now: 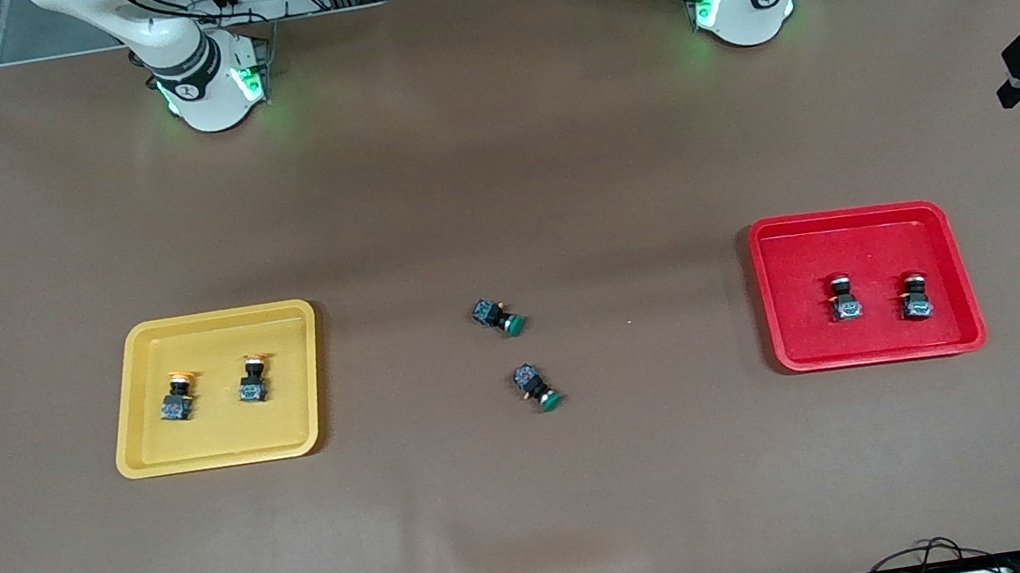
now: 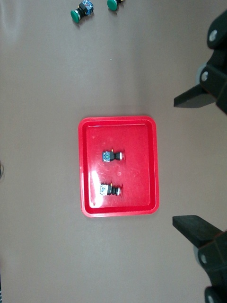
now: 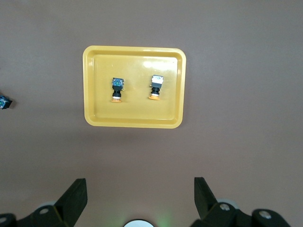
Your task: Place red and yellow buttons in trays
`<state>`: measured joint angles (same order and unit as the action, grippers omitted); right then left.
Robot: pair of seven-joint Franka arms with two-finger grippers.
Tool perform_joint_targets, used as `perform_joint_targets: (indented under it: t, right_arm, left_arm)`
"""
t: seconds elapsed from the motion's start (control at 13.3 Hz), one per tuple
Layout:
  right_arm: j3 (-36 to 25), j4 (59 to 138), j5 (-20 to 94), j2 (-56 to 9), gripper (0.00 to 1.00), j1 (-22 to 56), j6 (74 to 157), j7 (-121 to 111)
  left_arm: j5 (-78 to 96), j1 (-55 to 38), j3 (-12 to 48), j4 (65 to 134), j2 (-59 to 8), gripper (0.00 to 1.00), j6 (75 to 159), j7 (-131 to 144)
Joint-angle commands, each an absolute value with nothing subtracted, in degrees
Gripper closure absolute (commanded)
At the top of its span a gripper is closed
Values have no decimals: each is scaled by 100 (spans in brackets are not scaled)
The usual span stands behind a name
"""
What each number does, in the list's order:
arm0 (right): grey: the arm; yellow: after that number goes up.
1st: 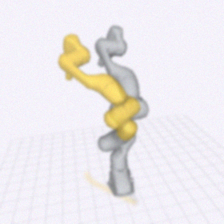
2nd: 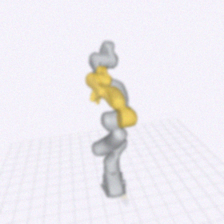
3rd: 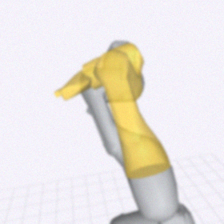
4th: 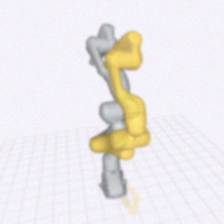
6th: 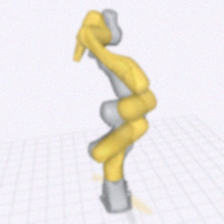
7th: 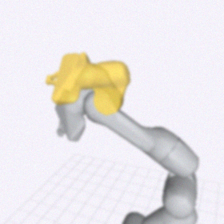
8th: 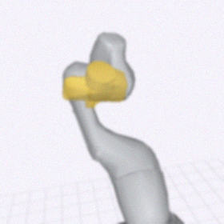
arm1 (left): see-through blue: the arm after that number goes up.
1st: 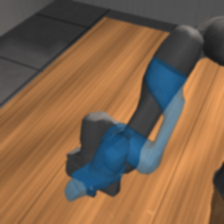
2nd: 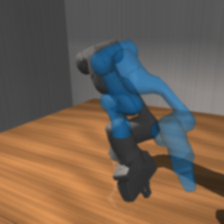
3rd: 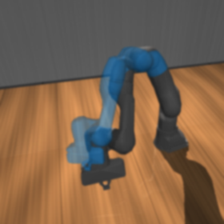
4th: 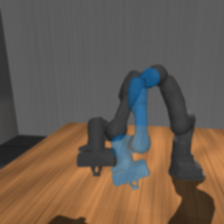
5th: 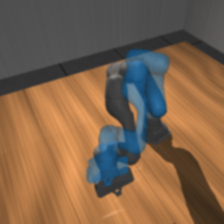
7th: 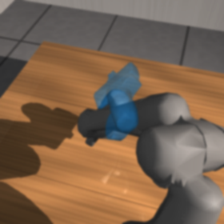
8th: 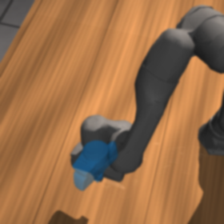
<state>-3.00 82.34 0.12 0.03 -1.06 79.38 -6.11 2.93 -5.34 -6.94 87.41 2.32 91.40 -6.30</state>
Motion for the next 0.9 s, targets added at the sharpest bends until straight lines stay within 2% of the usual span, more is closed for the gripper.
perform_joint_targets:
  t: [0.0, 0.82]
  right_arm:
    - [-229, 8473, 35, 211, 0, -123, 8068, -598]
    - [-211, 8797, 88, 404, 0, -123, 8191, -606]
  left_arm:
    - [167, -589, -694, 8482, 115, 0, 9018, -554]
    - [-70, -598, -642, 8402, 79, 0, 9018, -554]
